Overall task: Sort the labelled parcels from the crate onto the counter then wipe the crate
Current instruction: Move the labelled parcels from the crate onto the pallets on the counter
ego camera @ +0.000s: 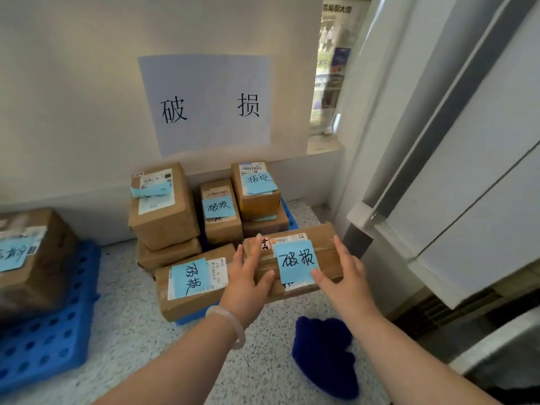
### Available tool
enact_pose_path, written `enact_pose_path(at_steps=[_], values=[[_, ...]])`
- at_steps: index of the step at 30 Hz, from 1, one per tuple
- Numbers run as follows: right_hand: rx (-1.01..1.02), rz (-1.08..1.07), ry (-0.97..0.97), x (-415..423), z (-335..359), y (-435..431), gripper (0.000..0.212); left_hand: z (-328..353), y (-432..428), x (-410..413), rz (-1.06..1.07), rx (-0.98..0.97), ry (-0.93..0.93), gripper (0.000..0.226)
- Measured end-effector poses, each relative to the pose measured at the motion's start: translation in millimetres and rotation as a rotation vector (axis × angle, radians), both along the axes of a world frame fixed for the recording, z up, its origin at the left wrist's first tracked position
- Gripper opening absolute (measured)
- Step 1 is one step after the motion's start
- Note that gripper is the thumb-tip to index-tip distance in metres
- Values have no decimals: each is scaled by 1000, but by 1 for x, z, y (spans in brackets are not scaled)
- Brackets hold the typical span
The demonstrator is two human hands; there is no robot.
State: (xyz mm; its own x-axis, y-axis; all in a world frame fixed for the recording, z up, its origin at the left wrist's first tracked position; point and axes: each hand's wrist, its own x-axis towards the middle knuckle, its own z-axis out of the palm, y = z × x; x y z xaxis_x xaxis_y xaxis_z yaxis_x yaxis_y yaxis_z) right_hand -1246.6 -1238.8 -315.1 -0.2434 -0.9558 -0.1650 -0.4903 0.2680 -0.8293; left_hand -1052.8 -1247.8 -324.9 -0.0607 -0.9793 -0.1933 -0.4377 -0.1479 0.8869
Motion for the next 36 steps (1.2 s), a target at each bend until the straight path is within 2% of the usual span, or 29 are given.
enact_pose_path(at_steps=[2,6,9,16,22,25,31,36], values=[[7,48,56,1,-6,-13,79,-7,-11,-1,-32,46,-51,66],[105,114,125,1,-21,-42,72,-19,-33,-3,-39,145,-215,84],[206,149,135,3,-35,-61,72,-29,-44,-8,-36,183,-315,89],[258,177,142,13,-62,-93,72,-45,-59,-8,-43,208,-510,81],[280,233,233,16,-71,-102,73,-50,-61,-10,-3,180,-539,78],[235,255,406,19,-69,-94,75,-51,-58,-3,-23,125,-557,77],[-28,453,721,26,-78,-58,78,-58,-30,17,-160,-126,-815,73],[-62,648,794,33,-91,-41,74,-84,6,46,-138,-98,-975,75]])
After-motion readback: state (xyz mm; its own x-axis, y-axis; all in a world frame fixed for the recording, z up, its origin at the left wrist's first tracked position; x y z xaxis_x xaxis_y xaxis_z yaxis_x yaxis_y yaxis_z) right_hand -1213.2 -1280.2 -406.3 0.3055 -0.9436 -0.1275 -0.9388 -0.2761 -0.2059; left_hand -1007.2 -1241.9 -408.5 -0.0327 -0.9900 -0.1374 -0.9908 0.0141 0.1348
